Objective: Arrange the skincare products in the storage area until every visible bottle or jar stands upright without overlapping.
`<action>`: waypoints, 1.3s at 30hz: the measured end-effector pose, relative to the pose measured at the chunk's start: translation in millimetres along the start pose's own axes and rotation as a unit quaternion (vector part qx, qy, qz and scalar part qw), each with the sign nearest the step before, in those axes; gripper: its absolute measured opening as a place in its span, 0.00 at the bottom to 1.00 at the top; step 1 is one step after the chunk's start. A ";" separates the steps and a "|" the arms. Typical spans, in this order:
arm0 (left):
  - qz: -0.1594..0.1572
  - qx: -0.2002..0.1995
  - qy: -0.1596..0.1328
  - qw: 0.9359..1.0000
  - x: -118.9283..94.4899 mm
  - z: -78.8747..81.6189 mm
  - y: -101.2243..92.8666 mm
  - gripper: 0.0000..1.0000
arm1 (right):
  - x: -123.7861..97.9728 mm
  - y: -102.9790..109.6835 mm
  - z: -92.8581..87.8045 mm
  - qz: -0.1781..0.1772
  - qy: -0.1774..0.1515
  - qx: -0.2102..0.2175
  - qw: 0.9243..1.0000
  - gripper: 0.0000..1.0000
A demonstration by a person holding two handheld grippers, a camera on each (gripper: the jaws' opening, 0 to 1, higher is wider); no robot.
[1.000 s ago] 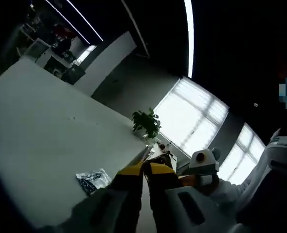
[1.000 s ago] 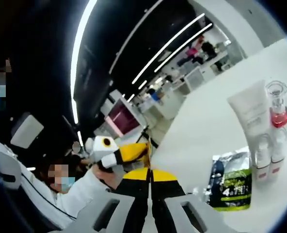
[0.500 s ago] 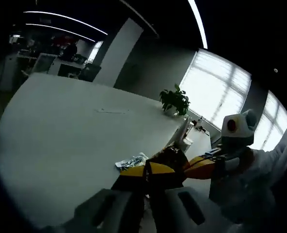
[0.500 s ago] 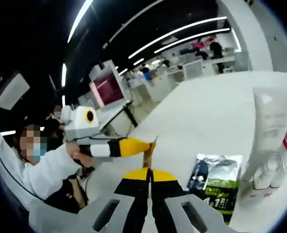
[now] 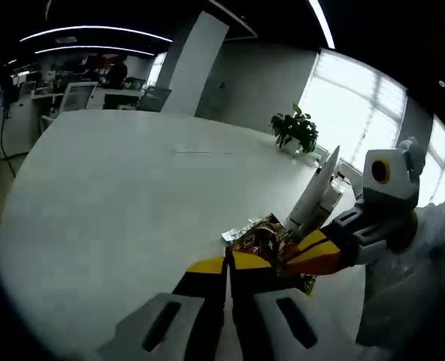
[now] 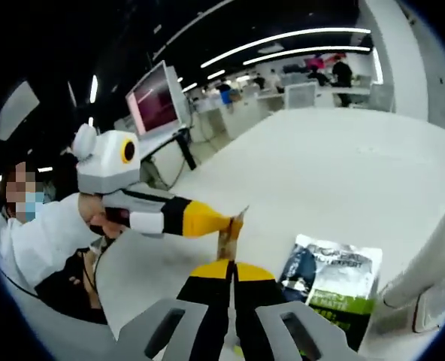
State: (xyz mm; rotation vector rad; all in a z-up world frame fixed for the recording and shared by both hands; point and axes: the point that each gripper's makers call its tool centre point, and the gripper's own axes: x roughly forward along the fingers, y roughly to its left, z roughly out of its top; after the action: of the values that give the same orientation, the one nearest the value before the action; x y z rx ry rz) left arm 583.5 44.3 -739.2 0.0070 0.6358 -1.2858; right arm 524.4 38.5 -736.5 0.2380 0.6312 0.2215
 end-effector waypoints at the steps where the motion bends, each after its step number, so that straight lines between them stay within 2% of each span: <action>1: 0.002 -0.001 0.004 1.000 2.7 -2.6 3.6 0.00 | 3.5 -1.5 -2.1 0.000 0.004 0.000 1.000 0.00; 7: 0.012 0.009 0.033 0.999 15.7 -17.9 15.4 0.00 | 18.5 -11.2 -14.8 -0.009 0.026 0.005 1.000 0.00; 14: 0.020 0.022 0.043 0.999 22.7 -19.3 25.1 0.00 | 29.1 -17.7 -20.0 -0.016 0.035 -0.004 0.999 0.00; 18: 0.023 0.031 0.047 0.998 21.4 -20.3 26.4 0.00 | 28.6 -20.6 -16.2 -0.023 0.030 -0.042 0.998 0.00; 22: 0.023 0.042 0.047 0.998 21.4 -22.3 17.9 0.00 | 25.2 -21.8 -14.5 -0.028 0.026 -0.051 0.998 0.00; 25: 0.025 0.045 0.049 0.997 20.9 -24.1 20.3 0.00 | 19.4 -21.1 -15.2 -0.031 0.023 -0.066 0.997 0.07; 27: 0.028 0.044 0.050 0.997 20.2 -24.7 20.7 0.00 | 15.6 -19.3 -16.0 -0.029 0.022 -0.081 0.996 0.06; 29: 0.028 0.043 0.048 0.998 20.1 -24.2 18.1 0.00 | 14.6 -23.3 -12.7 -0.042 0.016 -0.116 0.992 0.04; 33: 0.037 0.041 0.046 0.997 22.0 -24.4 15.0 0.00 | 19.8 -17.9 -10.2 -0.039 0.012 -0.130 0.991 0.07; 35: 0.045 0.038 0.045 0.997 24.0 -24.0 19.3 0.00 | 23.1 -14.2 -9.8 -0.036 0.013 -0.148 0.988 0.09; 36: 0.053 0.027 0.037 0.998 25.0 -21.8 22.8 0.00 | 28.6 -14.2 -8.2 -0.034 0.015 -0.168 0.985 0.10; 39: 0.064 0.009 0.026 0.998 25.6 -19.2 25.2 0.00 | 36.0 -10.2 -11.3 -0.030 0.019 -0.185 0.982 0.12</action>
State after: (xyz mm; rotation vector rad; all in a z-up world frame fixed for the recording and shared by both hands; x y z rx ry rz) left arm 601.0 36.1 -775.0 0.0948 0.6591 -1.1710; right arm 547.1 40.4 -768.2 -0.1437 0.6230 0.2803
